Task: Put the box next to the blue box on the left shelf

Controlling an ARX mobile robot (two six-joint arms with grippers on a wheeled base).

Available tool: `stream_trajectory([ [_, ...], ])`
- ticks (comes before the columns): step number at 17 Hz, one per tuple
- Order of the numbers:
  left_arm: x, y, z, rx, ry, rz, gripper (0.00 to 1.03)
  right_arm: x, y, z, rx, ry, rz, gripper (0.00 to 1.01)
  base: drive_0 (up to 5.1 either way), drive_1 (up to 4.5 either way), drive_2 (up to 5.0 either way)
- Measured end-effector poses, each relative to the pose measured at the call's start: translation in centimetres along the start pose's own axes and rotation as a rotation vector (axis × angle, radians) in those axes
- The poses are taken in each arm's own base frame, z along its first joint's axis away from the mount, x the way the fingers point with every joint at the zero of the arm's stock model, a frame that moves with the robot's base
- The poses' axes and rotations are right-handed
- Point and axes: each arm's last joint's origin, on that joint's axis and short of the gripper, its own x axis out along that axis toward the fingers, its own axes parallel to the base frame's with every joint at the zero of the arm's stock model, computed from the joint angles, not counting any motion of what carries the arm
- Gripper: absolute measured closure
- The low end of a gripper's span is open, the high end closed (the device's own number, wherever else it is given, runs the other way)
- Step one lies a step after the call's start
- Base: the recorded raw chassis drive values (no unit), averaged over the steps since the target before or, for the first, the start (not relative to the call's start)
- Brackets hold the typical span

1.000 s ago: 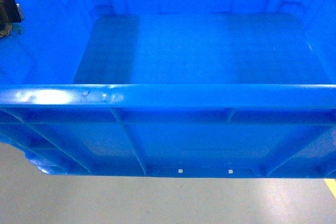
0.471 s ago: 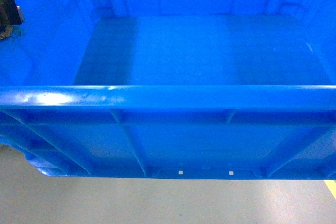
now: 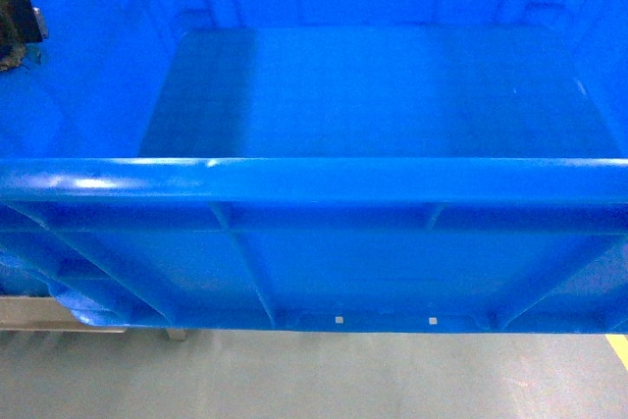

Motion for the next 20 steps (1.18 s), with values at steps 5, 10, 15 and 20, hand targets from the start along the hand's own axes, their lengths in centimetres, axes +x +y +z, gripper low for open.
stream_trajectory([
  [5, 0.04, -0.01, -0.08, 0.002, 0.005, 0.001, 0.92, 0.09, 0.02, -0.12, -0.002, 0.008, 0.001, 0.82, 0.0, 0.87, -0.8],
  [10, 0.05, -0.01, -0.07, 0.001, 0.004, 0.0, 0.92, 0.09, 0.02, -0.07, -0.001, 0.003, 0.0, 0.82, -2.8, 1.01, 2.1],
  [15, 0.04, -0.04, -0.07, 0.001, 0.004, -0.001, 0.92, 0.09, 0.0, -0.09, -0.001, 0.005, -0.001, 0.82, -4.8, 1.59, 3.4],
  [20, 0.04, -0.04, -0.08, 0.002, 0.005, -0.002, 0.92, 0.07, -0.01, -0.09, -0.001, 0.006, -0.002, 0.82, -4.5, 1.75, 3.8],
])
